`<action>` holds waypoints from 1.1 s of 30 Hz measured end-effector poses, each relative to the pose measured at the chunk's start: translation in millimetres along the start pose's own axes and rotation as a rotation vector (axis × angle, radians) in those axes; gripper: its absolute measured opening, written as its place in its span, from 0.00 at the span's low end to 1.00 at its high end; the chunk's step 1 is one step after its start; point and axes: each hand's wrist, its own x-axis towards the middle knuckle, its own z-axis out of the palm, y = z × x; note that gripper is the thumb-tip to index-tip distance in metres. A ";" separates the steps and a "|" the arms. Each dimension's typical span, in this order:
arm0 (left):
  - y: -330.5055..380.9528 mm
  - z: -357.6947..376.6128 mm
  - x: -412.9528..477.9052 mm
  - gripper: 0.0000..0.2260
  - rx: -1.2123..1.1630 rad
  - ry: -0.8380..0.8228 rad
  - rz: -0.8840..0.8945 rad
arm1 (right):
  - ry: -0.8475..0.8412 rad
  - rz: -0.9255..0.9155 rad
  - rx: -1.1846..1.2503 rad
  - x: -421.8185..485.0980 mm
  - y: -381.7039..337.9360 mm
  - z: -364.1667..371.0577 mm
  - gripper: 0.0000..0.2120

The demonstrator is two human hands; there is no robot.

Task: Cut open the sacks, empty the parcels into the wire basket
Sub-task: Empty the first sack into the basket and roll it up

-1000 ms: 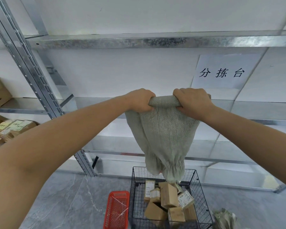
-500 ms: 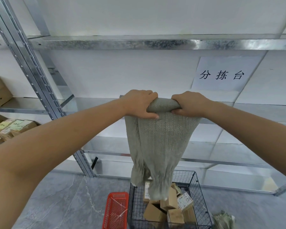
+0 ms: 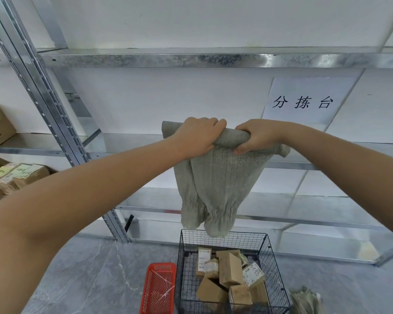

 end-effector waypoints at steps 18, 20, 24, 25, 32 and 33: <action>-0.7 -5.8 11.0 0.14 -0.172 -0.170 -0.050 | 0.235 -0.018 -0.157 -12.3 9.4 12.8 0.25; 1.9 -1.9 9.2 0.13 -0.054 -0.016 -0.015 | 0.065 0.016 -0.036 -14.6 6.7 -0.3 0.24; 1.3 7.1 3.5 0.16 0.126 0.293 0.045 | -0.014 0.013 -0.058 -12.2 4.7 -8.5 0.13; -0.2 9.6 2.3 0.16 0.099 0.313 0.051 | 0.026 -0.002 -0.078 -11.0 4.0 -7.1 0.12; -11.0 -22.9 11.6 0.25 -0.399 -0.198 -0.119 | 0.546 -0.027 -0.461 -9.5 4.8 12.5 0.16; -14.5 -28.0 14.2 0.23 -0.448 -0.255 -0.112 | 0.581 -0.028 -0.463 -9.2 5.5 14.9 0.17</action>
